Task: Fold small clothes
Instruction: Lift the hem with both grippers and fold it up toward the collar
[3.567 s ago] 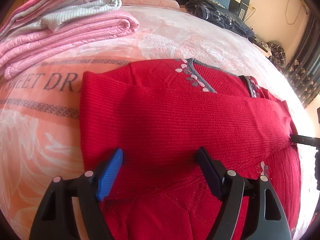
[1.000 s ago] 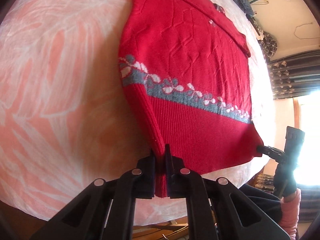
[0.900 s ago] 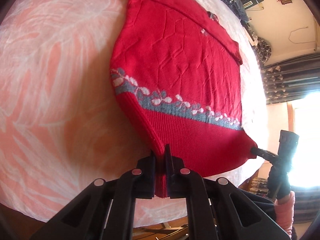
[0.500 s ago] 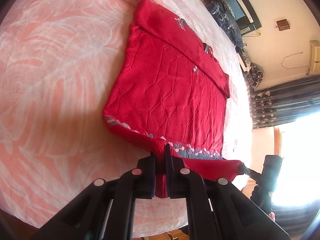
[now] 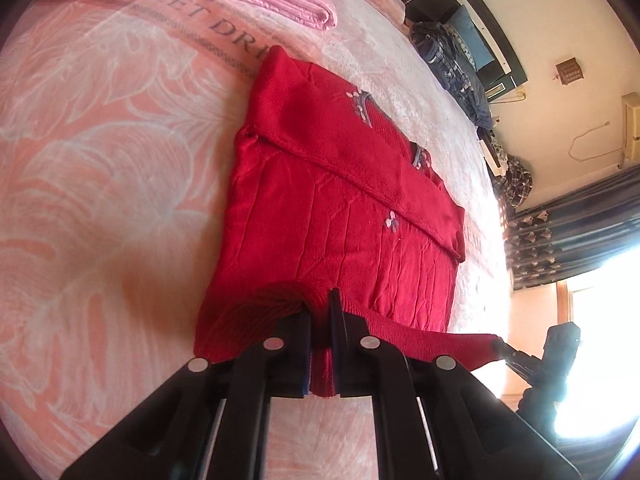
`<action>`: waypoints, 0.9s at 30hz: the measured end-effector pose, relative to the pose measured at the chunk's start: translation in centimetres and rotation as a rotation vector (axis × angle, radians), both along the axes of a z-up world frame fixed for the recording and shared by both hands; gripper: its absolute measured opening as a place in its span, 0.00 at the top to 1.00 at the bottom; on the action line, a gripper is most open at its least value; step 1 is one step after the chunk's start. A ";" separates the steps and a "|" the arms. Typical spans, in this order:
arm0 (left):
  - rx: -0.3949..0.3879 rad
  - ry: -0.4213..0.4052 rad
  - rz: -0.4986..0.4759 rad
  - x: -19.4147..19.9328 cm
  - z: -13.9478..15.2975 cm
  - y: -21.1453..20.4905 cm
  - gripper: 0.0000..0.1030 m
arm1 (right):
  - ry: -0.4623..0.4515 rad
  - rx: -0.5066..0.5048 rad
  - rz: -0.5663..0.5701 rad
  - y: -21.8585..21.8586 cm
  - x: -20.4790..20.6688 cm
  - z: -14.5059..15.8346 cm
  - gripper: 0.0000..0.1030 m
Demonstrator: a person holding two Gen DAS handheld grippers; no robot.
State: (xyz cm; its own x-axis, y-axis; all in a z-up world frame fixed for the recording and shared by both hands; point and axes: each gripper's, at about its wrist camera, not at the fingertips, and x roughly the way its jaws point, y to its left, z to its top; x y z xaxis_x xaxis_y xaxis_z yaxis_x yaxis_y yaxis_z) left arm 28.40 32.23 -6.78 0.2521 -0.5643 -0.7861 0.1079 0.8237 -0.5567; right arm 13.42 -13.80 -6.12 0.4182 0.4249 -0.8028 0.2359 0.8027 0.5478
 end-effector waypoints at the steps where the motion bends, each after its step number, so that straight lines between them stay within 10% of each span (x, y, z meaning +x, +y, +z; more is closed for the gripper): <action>1: 0.009 -0.001 0.003 0.5 -0.3 -0.2 0.93 | 0.001 -0.006 0.000 0.0 0.8 -0.2 0.94; 27: -0.034 -0.003 -0.119 12.0 -5.5 -3.9 0.81 | 0.128 0.111 -0.067 -4.9 11.0 -9.1 0.88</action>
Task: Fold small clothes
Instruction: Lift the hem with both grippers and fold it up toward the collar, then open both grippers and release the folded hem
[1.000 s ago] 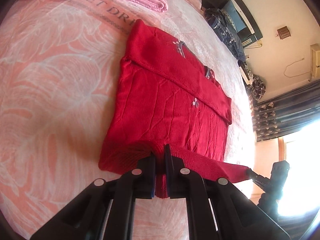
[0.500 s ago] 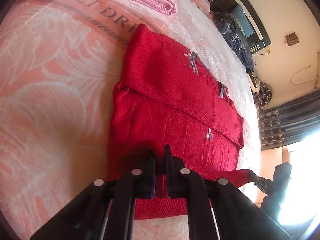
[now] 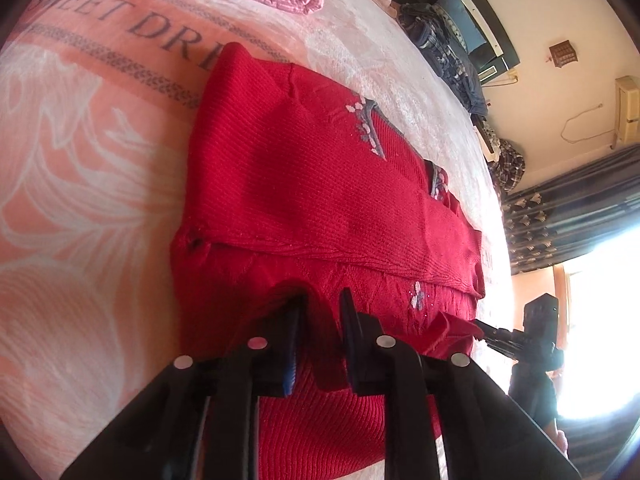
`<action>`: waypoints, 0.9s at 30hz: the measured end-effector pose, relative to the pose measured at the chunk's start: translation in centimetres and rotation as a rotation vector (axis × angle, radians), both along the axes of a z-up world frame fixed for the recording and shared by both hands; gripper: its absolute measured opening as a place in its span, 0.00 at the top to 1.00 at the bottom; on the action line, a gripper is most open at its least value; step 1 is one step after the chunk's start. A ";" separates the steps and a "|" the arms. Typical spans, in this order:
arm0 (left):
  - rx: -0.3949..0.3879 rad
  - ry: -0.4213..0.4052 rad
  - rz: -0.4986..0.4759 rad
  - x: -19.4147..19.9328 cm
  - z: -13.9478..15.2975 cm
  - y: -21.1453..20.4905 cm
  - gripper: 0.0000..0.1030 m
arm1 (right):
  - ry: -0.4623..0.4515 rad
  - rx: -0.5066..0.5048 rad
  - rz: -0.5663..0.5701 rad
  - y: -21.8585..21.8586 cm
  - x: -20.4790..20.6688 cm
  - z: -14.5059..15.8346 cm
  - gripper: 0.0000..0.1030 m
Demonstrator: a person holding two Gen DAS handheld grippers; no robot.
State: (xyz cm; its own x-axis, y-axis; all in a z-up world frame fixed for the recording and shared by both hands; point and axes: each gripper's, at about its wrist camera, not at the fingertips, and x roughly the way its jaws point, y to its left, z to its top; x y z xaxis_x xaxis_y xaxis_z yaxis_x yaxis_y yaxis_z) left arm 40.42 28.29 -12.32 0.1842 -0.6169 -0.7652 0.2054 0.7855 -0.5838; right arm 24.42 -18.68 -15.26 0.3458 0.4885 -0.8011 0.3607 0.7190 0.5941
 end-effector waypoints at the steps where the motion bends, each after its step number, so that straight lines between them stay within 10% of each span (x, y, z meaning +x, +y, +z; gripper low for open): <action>1: -0.015 0.001 -0.001 0.1 0.1 0.3 0.81 | -0.002 0.005 -0.002 -0.2 -0.1 0.0 0.87; 7: -0.110 -0.018 0.000 0.5 1.4 2.5 0.81 | -0.041 -0.050 -0.050 -2.0 -0.7 1.8 0.68; 18: -0.134 -0.108 -0.091 1.2 4.5 4.0 0.78 | -0.096 -0.072 -0.024 -2.7 -1.0 3.3 0.67; 27: 0.011 -0.197 -0.192 0.3 4.6 2.4 0.66 | -0.090 -0.086 0.015 -1.3 -0.5 3.0 0.65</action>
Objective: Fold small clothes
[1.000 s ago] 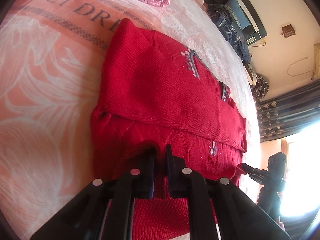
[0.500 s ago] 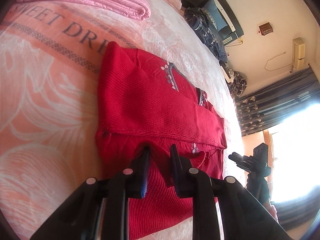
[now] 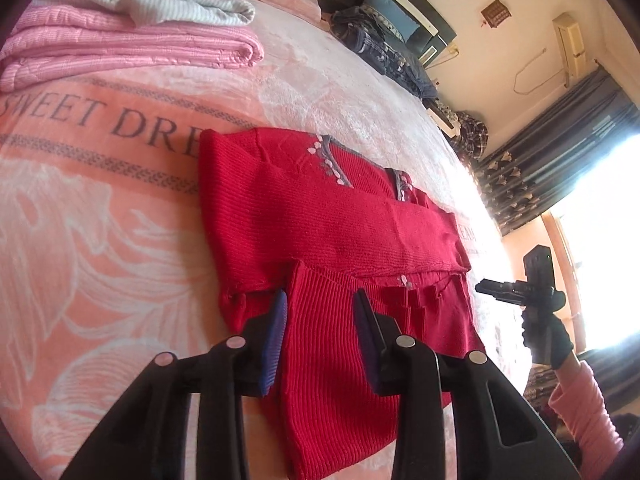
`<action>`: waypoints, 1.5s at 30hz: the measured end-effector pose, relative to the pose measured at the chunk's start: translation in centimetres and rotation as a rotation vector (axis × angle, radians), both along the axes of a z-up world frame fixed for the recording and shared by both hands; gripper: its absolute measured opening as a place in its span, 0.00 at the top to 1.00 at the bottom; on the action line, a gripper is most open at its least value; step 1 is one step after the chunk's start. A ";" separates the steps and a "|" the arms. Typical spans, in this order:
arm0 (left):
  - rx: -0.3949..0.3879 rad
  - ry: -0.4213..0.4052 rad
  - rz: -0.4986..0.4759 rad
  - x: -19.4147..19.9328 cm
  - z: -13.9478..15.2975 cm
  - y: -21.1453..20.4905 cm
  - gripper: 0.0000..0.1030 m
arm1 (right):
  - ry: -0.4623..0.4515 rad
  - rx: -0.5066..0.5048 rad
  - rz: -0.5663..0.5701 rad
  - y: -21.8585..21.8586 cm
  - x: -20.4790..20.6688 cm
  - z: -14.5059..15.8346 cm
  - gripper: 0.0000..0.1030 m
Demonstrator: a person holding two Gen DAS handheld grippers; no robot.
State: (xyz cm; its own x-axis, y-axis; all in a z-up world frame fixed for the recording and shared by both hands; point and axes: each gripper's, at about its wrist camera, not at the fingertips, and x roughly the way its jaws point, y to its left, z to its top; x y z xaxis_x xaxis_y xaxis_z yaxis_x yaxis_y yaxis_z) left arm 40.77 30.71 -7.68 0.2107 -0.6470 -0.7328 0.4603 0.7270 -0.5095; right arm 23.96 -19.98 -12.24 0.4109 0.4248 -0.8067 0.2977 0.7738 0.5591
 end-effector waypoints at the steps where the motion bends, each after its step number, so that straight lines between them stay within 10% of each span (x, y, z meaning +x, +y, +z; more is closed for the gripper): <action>1: 0.010 0.004 -0.015 -0.1 -0.4 -0.4 0.65 | -0.002 0.002 0.001 0.1 0.1 0.0 0.65; 31: 0.247 -0.024 -0.082 0.1 -5.3 -5.1 0.52 | 0.002 -0.048 0.142 2.0 0.8 -1.1 0.57; 45: 0.198 -0.021 -0.065 0.5 -5.5 -5.1 0.70 | 0.014 -0.151 0.223 3.6 2.3 -2.5 0.49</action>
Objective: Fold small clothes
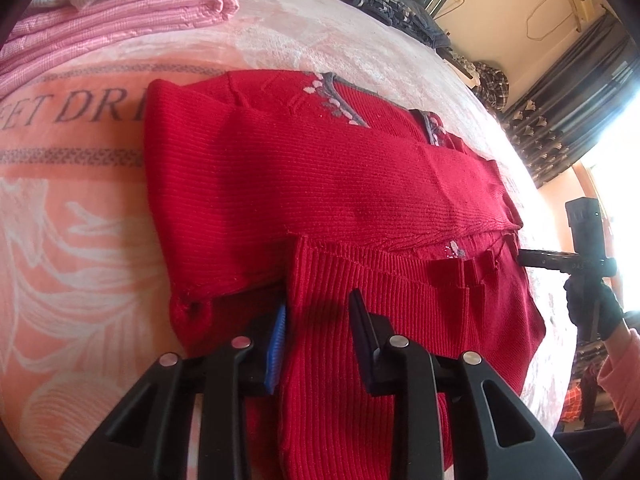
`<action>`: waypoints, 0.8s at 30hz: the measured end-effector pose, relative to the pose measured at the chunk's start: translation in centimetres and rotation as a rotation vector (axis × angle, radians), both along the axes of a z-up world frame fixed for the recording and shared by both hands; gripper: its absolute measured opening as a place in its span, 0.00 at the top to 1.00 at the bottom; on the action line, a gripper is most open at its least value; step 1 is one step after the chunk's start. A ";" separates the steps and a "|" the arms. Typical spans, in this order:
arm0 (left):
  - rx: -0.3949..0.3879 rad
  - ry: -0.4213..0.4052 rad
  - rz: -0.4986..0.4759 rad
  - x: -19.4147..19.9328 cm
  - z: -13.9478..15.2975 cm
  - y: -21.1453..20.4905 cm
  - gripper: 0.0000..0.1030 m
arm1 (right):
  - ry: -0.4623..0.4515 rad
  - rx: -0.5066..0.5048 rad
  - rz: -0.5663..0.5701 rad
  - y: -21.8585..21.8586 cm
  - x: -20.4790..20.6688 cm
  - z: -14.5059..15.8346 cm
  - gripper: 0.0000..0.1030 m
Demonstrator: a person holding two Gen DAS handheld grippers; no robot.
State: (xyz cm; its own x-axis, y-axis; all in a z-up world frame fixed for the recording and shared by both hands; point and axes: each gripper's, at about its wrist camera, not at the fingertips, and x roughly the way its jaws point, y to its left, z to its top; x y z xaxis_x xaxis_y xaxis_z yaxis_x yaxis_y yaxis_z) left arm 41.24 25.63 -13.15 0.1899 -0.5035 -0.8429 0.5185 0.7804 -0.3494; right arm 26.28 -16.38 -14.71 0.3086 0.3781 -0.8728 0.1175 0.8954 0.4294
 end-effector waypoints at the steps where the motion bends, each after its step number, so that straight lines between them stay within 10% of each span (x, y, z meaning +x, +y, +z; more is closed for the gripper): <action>1: 0.005 -0.001 0.002 0.0 -0.1 -0.1 0.69 | -0.007 -0.017 0.012 0.4 0.1 0.1 0.49; 7: 0.007 -0.011 0.006 -0.1 0.0 -0.6 0.69 | -0.069 -0.021 0.154 2.9 0.2 0.8 0.94; 10: -0.002 -0.034 -0.001 -0.4 0.3 -0.2 0.96 | -0.100 0.020 0.145 2.3 -0.2 1.6 0.96; 24: -0.281 -0.155 0.052 -0.4 7.1 1.4 0.96 | -0.312 0.159 0.010 -3.7 -1.7 9.3 0.97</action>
